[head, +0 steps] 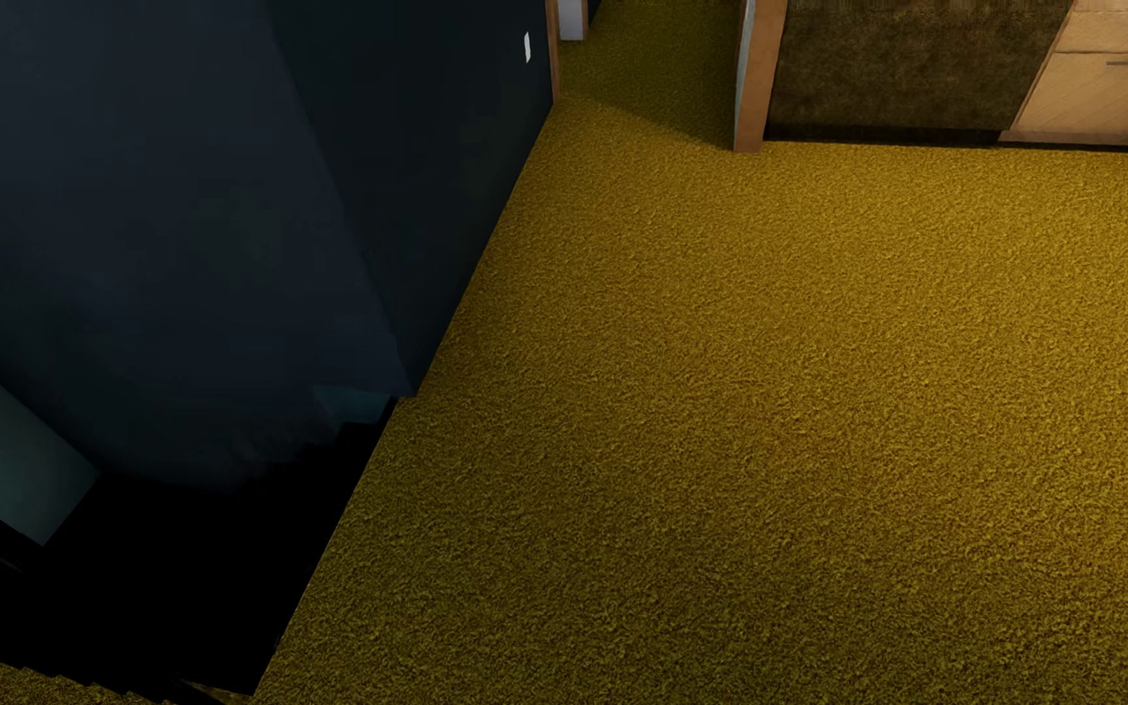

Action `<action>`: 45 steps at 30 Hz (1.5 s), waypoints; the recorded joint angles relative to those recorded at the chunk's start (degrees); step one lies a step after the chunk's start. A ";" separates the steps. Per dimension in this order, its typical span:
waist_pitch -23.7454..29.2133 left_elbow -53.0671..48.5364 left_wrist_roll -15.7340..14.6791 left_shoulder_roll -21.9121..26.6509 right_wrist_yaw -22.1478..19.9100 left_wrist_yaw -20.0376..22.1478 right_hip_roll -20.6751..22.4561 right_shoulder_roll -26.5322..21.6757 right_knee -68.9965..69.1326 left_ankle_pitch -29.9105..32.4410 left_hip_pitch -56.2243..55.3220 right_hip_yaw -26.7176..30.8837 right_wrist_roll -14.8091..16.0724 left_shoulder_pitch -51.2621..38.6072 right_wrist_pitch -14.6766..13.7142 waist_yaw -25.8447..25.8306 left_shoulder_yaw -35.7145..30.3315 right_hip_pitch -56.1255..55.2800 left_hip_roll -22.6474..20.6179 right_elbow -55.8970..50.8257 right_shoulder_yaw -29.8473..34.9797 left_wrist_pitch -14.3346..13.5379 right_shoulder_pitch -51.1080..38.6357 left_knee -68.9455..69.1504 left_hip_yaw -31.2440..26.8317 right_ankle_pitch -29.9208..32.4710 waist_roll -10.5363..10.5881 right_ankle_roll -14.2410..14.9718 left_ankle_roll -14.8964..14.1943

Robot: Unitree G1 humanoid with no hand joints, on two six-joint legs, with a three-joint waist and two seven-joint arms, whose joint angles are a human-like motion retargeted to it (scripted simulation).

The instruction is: Move towards the door

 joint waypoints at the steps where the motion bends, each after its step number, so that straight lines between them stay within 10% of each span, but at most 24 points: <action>1: 1.09 0.43 0.00 0.19 0.00 0.00 0.40 -0.26 -0.34 3.37 -0.53 0.00 0.00 -0.07 0.00 1.15 -0.38 3.06 -0.59 -3.30 -3.14 0.00 -0.17 -10.61 0.00 -1.08 -0.46 0.00 0.00; 2: 1.95 0.82 0.00 0.30 0.00 0.00 1.38 -0.49 -0.61 3.70 0.05 0.00 0.00 -0.19 0.00 1.87 -0.40 6.00 -0.46 -5.77 -5.23 0.00 -0.32 -21.38 0.00 -2.27 -0.31 0.00 0.00; 4: 2.24 1.17 0.00 0.69 0.00 0.00 3.29 -0.39 -1.32 -14.55 0.52 0.00 0.00 -0.13 0.00 2.35 0.51 11.24 0.43 -7.89 -6.09 0.00 -0.23 -32.73 0.00 -4.19 -0.31 0.00 0.00; 7: 0.75 3.42 0.00 1.16 0.00 0.00 1.49 1.53 1.01 -4.07 -3.26 0.00 0.00 -2.62 0.00 3.69 0.22 15.45 0.12 -4.08 -0.82 0.00 2.38 -30.05 0.00 -1.52 -2.41 0.00 0.00; 10: -2.59 6.32 0.00 0.92 0.00 0.00 -6.42 3.59 23.64 -3.87 -0.12 0.00 0.00 -4.83 0.00 1.52 -1.59 3.93 -2.27 6.68 16.45 0.00 5.08 -26.79 0.00 17.96 -5.82 0.00 0.00; 13: -1.28 5.78 0.00 1.75 0.00 0.00 -7.96 4.32 46.30 -15.07 12.15 0.00 0.00 -10.52 0.00 -7.41 -2.09 -12.92 -2.29 12.70 26.42 0.00 7.63 -29.65 0.00 5.87 -4.09 0.00 0.00; 16: 1.44 -1.55 0.00 3.48 0.00 0.00 -5.28 4.37 32.61 -26.97 27.25 0.00 0.00 -12.25 0.00 -10.80 10.95 -19.67 -0.10 13.51 29.90 0.00 11.43 -31.34 0.00 -0.94 -1.77 0.00 0.00; 20: 2.41 -8.07 0.00 3.89 0.00 0.00 -3.36 4.50 -0.92 -31.69 37.81 0.00 0.00 -13.68 0.00 -10.92 21.13 -20.07 0.42 13.01 31.27 0.00 8.58 -31.35 0.00 14.82 -0.82 0.00 0.00; 23: 3.42 -6.89 0.00 2.79 0.00 0.00 -3.60 3.24 5.48 -27.83 45.72 0.00 0.00 -11.30 0.00 -11.70 16.28 -19.92 3.14 9.12 21.57 0.00 5.65 -32.72 0.00 11.98 0.40 0.00 0.00; 27: 0.58 4.46 0.00 -0.24 0.00 0.00 -0.32 2.40 7.54 0.36 27.53 0.00 0.00 -7.08 0.00 -10.77 -3.05 -13.18 6.92 6.58 9.88 0.00 0.67 -6.49 0.00 2.08 2.06 0.00 0.00; 30: -0.43 5.17 0.00 -0.31 0.00 0.00 0.73 1.54 1.55 -5.10 6.69 0.00 0.00 -2.93 0.00 -2.77 -7.34 -5.04 3.35 1.87 2.78 0.00 -1.57 13.58 0.00 -0.39 -0.30 0.00 0.00; 34: 1.37 5.31 0.00 -1.64 0.00 0.00 1.39 0.72 -1.42 4.82 0.12 0.00 0.00 0.97 0.00 2.92 -8.38 7.16 -0.51 -5.64 -4.03 0.00 -0.61 -20.84 0.00 -3.23 -1.84 0.00 0.00; 37: 1.37 4.64 0.00 -1.80 0.00 0.00 3.12 1.57 -1.14 -14.17 -1.47 0.00 0.00 -0.85 0.00 2.36 -7.72 13.65 -0.31 -2.94 -0.37 0.00 0.41 -32.46 0.00 -5.70 -1.50 0.00 0.00; 40: -1.96 4.66 0.00 -1.41 0.00 0.00 -1.15 3.61 5.28 1.41 -4.91 0.00 0.00 -3.83 0.00 3.38 -1.55 14.10 -1.99 7.33 12.40 0.00 3.87 -26.66 0.00 3.81 -3.28 0.00 0.00; 42: -2.40 5.02 0.00 -0.42 0.00 0.00 -7.55 4.66 25.83 -2.83 0.62 0.00 0.00 -6.53 0.00 2.37 2.01 3.22 -4.06 13.94 24.17 0.00 5.91 -25.87 0.00 19.41 -5.10 0.00 0.00; 45: -0.19 2.72 0.00 2.54 0.00 0.00 -7.46 4.12 49.81 -13.35 13.07 0.00 0.00 -11.71 0.00 -6.79 8.25 -14.92 -3.42 15.28 29.79 0.00 7.79 -29.31 0.00 6.63 -3.24 0.00 0.00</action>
